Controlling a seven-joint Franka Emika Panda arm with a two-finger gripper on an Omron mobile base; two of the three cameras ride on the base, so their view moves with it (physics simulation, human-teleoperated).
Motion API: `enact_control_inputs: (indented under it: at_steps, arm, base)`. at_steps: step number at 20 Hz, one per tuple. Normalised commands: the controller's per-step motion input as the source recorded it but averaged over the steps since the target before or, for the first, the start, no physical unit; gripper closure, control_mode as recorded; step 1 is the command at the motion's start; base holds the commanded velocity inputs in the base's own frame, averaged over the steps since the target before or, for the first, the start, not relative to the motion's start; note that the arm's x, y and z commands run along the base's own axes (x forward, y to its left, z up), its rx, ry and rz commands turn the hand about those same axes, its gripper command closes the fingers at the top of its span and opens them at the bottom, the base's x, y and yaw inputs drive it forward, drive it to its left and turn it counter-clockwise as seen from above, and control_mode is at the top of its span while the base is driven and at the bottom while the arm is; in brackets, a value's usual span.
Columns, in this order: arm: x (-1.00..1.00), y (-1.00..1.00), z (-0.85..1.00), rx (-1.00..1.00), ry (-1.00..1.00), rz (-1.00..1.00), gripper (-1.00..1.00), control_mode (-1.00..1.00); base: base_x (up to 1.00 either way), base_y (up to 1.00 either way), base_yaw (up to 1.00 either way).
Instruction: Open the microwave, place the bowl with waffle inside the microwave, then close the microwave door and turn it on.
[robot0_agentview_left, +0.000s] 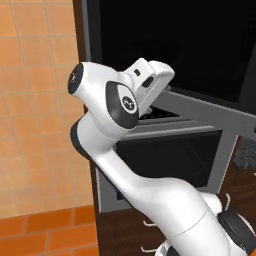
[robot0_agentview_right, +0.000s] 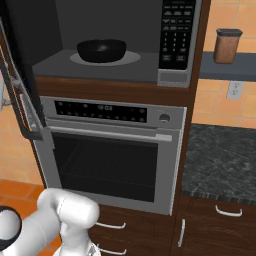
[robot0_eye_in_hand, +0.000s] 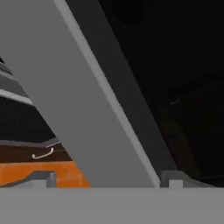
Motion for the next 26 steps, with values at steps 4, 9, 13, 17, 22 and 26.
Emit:
enact_control_inputs:
  at_steps: [4, 9, 13, 17, 22, 26]
  arm:
    - [0.25, -0.76, 0.33, 0.16, -0.02, 0.07, -1.0, -1.0]
    - [0.54, -0.76, 0.03, 0.19, -0.06, 0.2, -1.0, -1.0]
    - [0.88, -0.72, -0.21, 0.12, -0.11, 0.36, -1.0, -1.0]
    - [0.94, -0.49, -0.22, 0.03, -0.12, 0.4, -1.0, -1.0]
    - [0.96, -0.17, -0.16, 0.0, -0.22, 0.37, -1.0, -1.0]
    - [0.92, -0.11, 0.0, 0.0, -0.22, 0.34, -1.0, -1.0]
  base:
    - [0.0, 0.0, 0.0]
    - [0.0, 0.0, 0.0]
    - [0.0, 0.0, 0.0]
    - [0.0, 0.0, 0.0]
    - [0.0, 0.0, 0.0]
    - [0.0, 0.0, 0.0]
